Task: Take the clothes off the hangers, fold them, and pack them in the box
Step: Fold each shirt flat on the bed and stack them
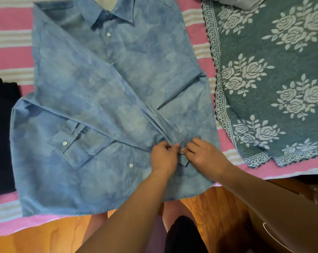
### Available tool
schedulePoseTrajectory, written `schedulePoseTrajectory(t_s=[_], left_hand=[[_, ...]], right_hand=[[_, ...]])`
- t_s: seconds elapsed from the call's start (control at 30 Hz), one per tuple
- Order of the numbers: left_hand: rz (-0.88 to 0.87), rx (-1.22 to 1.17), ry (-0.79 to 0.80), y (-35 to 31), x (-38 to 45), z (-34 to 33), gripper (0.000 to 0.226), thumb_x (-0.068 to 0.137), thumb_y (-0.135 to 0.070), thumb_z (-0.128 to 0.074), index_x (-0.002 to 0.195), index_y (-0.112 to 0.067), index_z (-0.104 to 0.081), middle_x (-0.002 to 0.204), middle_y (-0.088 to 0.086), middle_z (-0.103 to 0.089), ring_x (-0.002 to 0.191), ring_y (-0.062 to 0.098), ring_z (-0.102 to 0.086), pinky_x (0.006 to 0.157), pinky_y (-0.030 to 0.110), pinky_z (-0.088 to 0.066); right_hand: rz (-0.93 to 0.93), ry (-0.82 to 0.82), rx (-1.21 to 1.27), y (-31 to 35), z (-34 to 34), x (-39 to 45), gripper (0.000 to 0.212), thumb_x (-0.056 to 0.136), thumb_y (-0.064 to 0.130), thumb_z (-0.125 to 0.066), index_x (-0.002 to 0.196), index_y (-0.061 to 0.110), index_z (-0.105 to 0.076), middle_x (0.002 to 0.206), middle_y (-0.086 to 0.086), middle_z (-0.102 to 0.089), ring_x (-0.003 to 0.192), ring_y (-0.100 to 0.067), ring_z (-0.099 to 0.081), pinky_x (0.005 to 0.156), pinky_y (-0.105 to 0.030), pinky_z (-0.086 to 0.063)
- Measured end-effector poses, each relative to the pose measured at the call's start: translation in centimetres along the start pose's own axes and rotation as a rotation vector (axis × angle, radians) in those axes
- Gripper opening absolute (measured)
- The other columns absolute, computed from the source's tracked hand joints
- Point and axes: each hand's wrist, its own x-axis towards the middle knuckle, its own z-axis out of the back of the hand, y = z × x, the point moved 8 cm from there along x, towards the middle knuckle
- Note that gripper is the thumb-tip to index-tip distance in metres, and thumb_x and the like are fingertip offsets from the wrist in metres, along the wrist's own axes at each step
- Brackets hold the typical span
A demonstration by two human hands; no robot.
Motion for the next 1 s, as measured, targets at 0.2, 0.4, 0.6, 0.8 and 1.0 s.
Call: schedulePoseTrajectory(t_s=[0.2,0.4,0.6,0.8,1.0], left_hand=[[0.076,0.093,0.038,0.2,1.3,0.1,0.04,0.095,-0.027,-0.066,0.06,-0.016,-0.051,0.059,-0.002,-0.053,0.06,0.016,-0.051,0.065,0.027,-0.038],[0.077,0.05,0.123,0.0,1.1,-0.3,0.022,0.096,-0.028,-0.067,0.081,-0.012,-0.064,0.08,0.001,-0.067,0.08,0.021,-0.064,0.075,0.032,-0.05],[0.07,0.039,0.124,-0.5,0.9,0.0,0.023,0.094,-0.023,-0.069,0.081,-0.004,-0.066,0.081,0.011,-0.07,0.08,0.026,-0.064,0.072,0.032,-0.047],[0.083,0.0,0.195,-0.1,1.3,0.1,0.019,0.091,-0.023,-0.073,0.088,-0.004,-0.073,0.089,0.009,-0.076,0.086,0.025,-0.071,0.088,0.045,-0.058],[0.081,-0.16,0.259,0.5,1.2,-0.2,0.008,0.09,-0.017,-0.075,0.084,-0.012,-0.076,0.09,0.012,-0.078,0.095,0.034,-0.074,0.093,0.054,-0.057]], right_hand=[[-0.219,-0.027,0.089,0.2,0.8,0.3,0.001,0.086,0.005,-0.07,0.086,0.006,-0.07,0.08,-0.007,-0.057,0.076,-0.027,-0.052,0.074,-0.038,-0.047],[-1.603,-0.04,0.926,-2.8,-2.6,-5.5,0.043,0.088,0.054,-0.055,0.072,0.014,-0.06,0.065,-0.007,-0.066,0.073,-0.031,-0.067,0.076,-0.048,-0.056],[-1.903,-0.284,1.365,1.7,-4.1,-5.7,0.039,0.081,0.03,-0.081,0.057,0.015,-0.054,0.052,-0.005,-0.05,0.057,-0.024,-0.047,0.057,-0.038,-0.041],[-1.892,-0.357,1.552,3.5,-4.7,-4.0,0.013,0.085,0.028,-0.077,0.088,0.015,-0.074,0.089,-0.005,-0.077,0.093,-0.027,-0.072,0.089,-0.047,-0.058],[-1.896,-0.501,1.649,3.4,-4.0,-3.8,0.002,0.09,0.013,-0.073,0.088,0.014,-0.075,0.094,-0.007,-0.077,0.099,-0.026,-0.07,0.095,-0.044,-0.054]])
